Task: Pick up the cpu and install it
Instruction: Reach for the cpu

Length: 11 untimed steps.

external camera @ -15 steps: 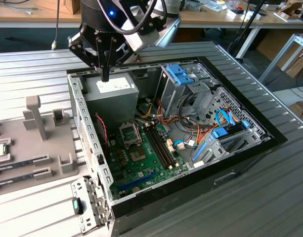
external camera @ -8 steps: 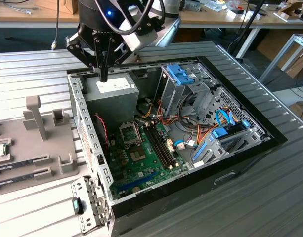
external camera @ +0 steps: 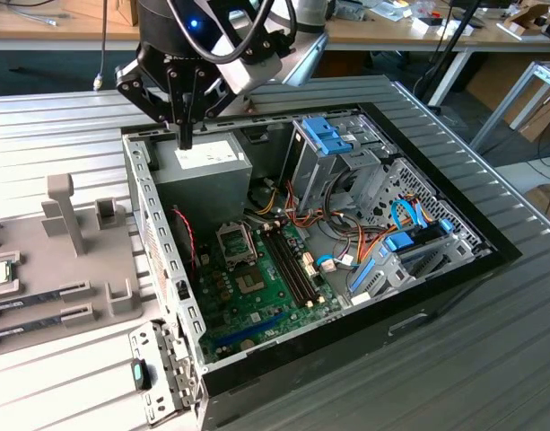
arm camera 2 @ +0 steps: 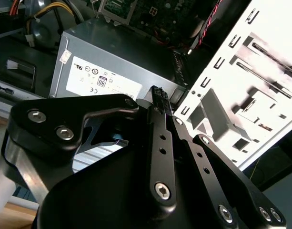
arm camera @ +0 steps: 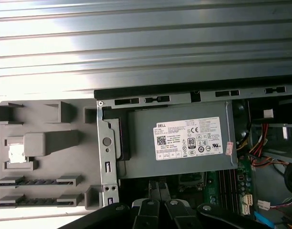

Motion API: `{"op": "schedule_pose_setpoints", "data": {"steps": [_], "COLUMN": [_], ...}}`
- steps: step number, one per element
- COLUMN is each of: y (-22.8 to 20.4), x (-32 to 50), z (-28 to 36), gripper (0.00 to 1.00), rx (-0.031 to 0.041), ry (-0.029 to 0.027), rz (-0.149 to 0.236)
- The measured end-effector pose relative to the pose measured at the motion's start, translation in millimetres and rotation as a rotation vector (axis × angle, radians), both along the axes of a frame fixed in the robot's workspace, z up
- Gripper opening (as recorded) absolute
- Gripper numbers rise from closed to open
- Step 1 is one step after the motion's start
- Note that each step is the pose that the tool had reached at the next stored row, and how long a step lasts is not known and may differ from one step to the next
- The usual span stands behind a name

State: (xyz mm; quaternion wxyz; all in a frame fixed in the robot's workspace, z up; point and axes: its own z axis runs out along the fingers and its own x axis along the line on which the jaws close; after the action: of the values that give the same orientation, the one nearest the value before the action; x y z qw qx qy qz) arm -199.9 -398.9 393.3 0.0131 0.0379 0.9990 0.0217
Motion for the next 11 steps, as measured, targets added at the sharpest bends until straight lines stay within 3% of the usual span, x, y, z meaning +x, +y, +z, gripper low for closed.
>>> {"op": "schedule_pose_setpoints", "data": {"steps": [11], "y": [0.0], "x": [-6.5], "z": [0.0], "gripper": [0.11], "rx": [0.0], "ry": [0.0], "rz": [0.0]}}
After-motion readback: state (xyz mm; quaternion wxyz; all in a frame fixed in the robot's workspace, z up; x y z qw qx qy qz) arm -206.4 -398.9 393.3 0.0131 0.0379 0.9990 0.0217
